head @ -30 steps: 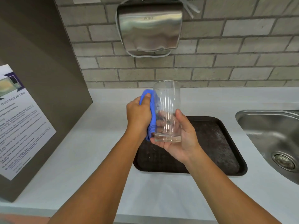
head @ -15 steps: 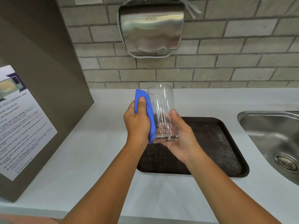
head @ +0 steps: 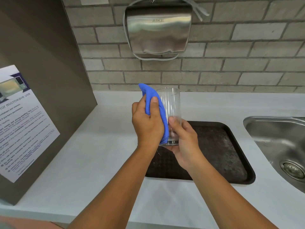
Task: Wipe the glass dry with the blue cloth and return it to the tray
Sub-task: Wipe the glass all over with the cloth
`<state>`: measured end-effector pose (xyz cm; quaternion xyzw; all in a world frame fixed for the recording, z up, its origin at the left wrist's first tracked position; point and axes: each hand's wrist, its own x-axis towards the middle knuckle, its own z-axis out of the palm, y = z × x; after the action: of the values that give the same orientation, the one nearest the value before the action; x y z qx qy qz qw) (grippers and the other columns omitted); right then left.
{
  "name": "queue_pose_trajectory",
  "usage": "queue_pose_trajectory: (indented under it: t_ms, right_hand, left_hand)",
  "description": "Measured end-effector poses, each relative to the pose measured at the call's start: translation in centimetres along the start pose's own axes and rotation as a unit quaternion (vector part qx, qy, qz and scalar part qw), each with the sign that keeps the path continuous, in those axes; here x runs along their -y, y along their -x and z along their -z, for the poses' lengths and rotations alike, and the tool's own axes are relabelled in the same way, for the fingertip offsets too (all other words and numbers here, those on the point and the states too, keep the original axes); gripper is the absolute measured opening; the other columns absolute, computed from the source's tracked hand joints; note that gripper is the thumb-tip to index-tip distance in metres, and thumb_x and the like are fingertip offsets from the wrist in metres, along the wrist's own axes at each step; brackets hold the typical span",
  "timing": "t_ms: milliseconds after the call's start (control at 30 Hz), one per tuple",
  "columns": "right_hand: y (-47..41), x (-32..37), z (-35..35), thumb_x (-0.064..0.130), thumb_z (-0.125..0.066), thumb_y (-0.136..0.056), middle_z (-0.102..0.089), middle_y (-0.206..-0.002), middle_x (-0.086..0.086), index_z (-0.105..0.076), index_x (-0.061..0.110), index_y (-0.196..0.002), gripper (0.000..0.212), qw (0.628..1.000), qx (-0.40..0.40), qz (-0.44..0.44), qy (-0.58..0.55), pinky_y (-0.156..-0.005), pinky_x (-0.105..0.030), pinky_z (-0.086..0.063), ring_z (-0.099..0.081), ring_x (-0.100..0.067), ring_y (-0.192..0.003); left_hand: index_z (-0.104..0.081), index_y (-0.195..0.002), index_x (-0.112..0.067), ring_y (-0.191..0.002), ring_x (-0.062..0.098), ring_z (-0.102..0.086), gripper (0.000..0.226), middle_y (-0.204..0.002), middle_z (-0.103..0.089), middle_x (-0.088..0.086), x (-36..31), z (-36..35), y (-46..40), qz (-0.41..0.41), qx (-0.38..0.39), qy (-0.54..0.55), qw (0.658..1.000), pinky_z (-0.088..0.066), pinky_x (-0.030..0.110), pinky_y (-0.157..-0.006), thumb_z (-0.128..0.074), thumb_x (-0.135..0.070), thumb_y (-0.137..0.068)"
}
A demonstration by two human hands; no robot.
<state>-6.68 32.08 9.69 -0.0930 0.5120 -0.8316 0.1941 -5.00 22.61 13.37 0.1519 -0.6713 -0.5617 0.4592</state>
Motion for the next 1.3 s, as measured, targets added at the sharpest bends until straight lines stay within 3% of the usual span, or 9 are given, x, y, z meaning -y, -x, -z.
queue_pose_trajectory:
  t_ms: [300,433,567,667,800,867,933,1033,1300]
  right_hand:
    - [0.2,0.1,0.4,0.046,-0.079,-0.071,-0.076,-0.099,-0.01,-0.072,0.016,-0.105,0.045,0.996,0.058,-0.028,-0.061,-0.065,-0.041,-0.058,-0.074,-0.026,-0.082]
    - [0.2,-0.1,0.7,0.049,-0.082,-0.064,-0.076,-0.102,-0.013,-0.075,0.017,-0.1,0.048,0.989,0.1,-0.04,-0.105,-0.074,-0.05,-0.058,-0.074,-0.032,-0.091]
    - [0.1,0.0,1.0,0.052,-0.081,-0.062,-0.076,-0.098,-0.012,-0.077,0.019,-0.1,0.051,0.988,0.111,-0.036,-0.099,-0.074,-0.051,-0.059,-0.074,-0.032,-0.089]
    - [0.0,0.3,0.8,0.051,-0.077,-0.07,-0.077,-0.097,-0.01,-0.079,0.021,-0.093,0.038,0.99,0.106,-0.04,-0.088,-0.072,-0.048,-0.058,-0.074,-0.029,-0.087]
    - [-0.1,0.7,0.7,0.051,-0.076,-0.069,-0.078,-0.098,-0.006,-0.079,0.023,-0.096,0.039,0.988,0.121,-0.048,-0.089,-0.067,-0.042,-0.058,-0.075,-0.025,-0.085]
    - [0.0,0.8,0.7,0.052,-0.082,-0.064,-0.077,-0.103,-0.01,-0.077,0.018,-0.103,0.052,0.984,0.132,-0.05,-0.106,-0.073,-0.047,-0.059,-0.074,-0.029,-0.089]
    - [0.0,0.8,0.8,0.054,-0.082,-0.064,-0.076,-0.102,-0.012,-0.077,0.016,-0.102,0.054,0.981,0.148,-0.046,-0.116,-0.076,-0.051,-0.058,-0.074,-0.031,-0.091]
    - [-0.1,0.4,1.3,0.055,-0.079,-0.067,-0.075,-0.105,-0.015,-0.075,0.014,-0.109,0.06,0.979,0.148,-0.063,-0.128,-0.08,-0.055,-0.056,-0.073,-0.035,-0.097]
    - [-0.2,0.2,1.1,0.057,-0.069,-0.077,-0.073,-0.115,-0.02,-0.071,0.008,-0.117,0.063,0.991,0.087,-0.05,-0.09,-0.08,-0.058,-0.057,-0.071,-0.038,-0.104]
  left_hand:
    - [-0.068,-0.109,-0.008,-0.069,0.002,-0.052,0.025,-0.085,-0.044,-0.004,-0.7,-0.1,0.7,-0.145,0.032,-0.06,0.987,-0.041,0.006,-0.065,-0.057,-0.025,-0.093]
    - [-0.054,-0.065,-0.02,-0.05,0.0,-0.048,0.033,-0.063,-0.048,-0.005,0.4,0.2,-1.3,0.05,0.045,-0.029,0.997,-0.039,0.012,-0.049,-0.054,-0.031,-0.096]
    - [-0.063,-0.078,-0.005,-0.056,0.014,-0.054,0.032,-0.068,-0.056,0.006,0.9,0.6,-1.4,0.217,0.081,-0.001,0.973,-0.05,0.022,-0.051,-0.054,-0.03,-0.096]
    - [-0.064,-0.08,-0.024,-0.062,0.001,-0.055,0.021,-0.078,-0.056,-0.002,-0.1,0.7,-0.1,0.04,0.056,-0.023,0.997,-0.045,0.012,-0.06,-0.054,-0.031,-0.096]
    - [-0.067,-0.117,-0.011,-0.076,-0.001,-0.055,0.028,-0.09,-0.051,-0.002,-1.4,0.2,1.0,-0.17,0.065,-0.046,0.982,-0.044,0.006,-0.071,-0.058,-0.022,-0.093]
    - [-0.07,-0.093,-0.015,-0.065,-0.002,-0.052,0.017,-0.079,-0.051,-0.003,-1.6,0.3,0.1,-0.094,0.046,-0.03,0.994,-0.042,0.007,-0.061,-0.056,-0.024,-0.095]
    - [-0.052,-0.062,-0.019,-0.049,0.002,-0.043,0.036,-0.061,-0.045,-0.004,-1.0,0.3,-1.3,0.037,0.03,-0.02,0.999,-0.037,0.013,-0.051,-0.053,-0.027,-0.097]
    - [-0.047,-0.058,-0.016,-0.051,0.012,-0.044,0.041,-0.056,-0.045,0.001,0.2,0.3,-1.7,0.181,0.062,0.028,0.981,-0.043,0.024,-0.049,-0.054,-0.028,-0.096]
    - [-0.052,-0.06,-0.026,-0.047,0.005,-0.049,0.037,-0.052,-0.049,-0.011,1.0,0.4,-0.4,0.142,0.021,0.063,0.988,-0.046,0.02,-0.048,-0.052,-0.038,-0.095]
